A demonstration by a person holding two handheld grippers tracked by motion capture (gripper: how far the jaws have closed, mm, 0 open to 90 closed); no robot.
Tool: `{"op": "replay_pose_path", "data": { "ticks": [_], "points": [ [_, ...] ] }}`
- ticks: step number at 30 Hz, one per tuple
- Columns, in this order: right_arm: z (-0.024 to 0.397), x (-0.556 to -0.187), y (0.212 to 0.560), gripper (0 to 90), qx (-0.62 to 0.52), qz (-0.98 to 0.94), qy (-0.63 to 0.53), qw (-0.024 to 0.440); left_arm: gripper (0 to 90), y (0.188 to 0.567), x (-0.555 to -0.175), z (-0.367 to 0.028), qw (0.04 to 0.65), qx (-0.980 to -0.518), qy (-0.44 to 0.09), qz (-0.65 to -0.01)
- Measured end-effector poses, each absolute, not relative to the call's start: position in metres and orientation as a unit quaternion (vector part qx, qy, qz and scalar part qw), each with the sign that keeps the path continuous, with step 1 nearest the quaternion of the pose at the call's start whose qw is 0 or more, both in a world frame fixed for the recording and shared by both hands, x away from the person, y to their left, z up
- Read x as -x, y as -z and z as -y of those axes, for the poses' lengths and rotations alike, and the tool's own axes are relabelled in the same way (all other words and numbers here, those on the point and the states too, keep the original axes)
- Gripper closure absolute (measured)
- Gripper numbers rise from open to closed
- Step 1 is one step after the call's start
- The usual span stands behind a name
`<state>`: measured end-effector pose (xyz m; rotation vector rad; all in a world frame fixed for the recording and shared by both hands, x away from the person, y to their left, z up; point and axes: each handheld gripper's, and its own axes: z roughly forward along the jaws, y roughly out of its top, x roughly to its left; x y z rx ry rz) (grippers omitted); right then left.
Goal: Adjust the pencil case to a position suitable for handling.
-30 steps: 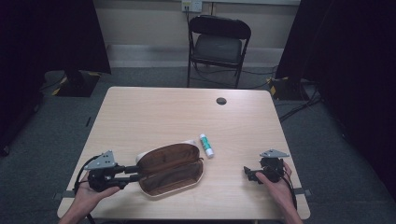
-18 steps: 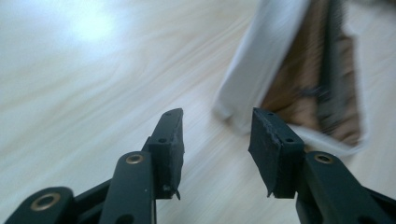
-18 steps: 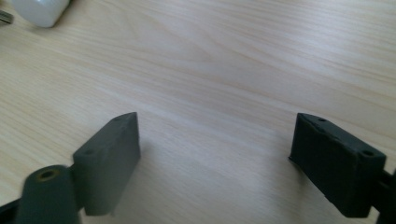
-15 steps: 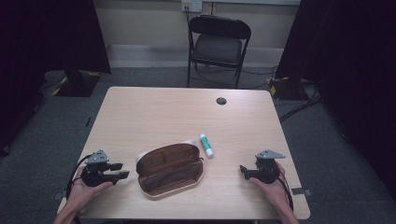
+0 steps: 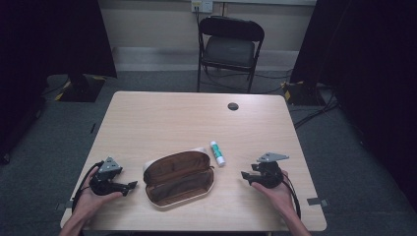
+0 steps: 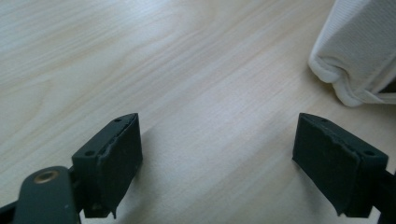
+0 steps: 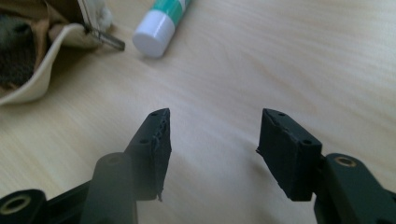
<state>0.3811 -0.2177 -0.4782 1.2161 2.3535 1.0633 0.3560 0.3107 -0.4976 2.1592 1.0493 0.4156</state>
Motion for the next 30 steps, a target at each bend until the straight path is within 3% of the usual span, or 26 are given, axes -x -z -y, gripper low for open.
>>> {"op": "replay_pose_path", "data": {
  "ticks": [10,22,30],
  "points": [
    [0.181,-0.412,0.472,47.3,-0.397,-0.821,-0.388,0.131,5.6,0.503,-0.357,-0.314,0.351,-0.823,-0.175,-0.411],
    [0.145,-0.443,0.461,53.4,-0.373,-0.826,-0.401,0.132,4.9,0.503,-0.357,-0.313,0.350,-0.822,-0.178,-0.413],
    [0.129,-0.457,0.472,57.3,-0.366,-0.839,-0.384,0.119,4.6,0.503,-0.357,-0.313,0.350,-0.819,-0.179,-0.418]
  ]
}}
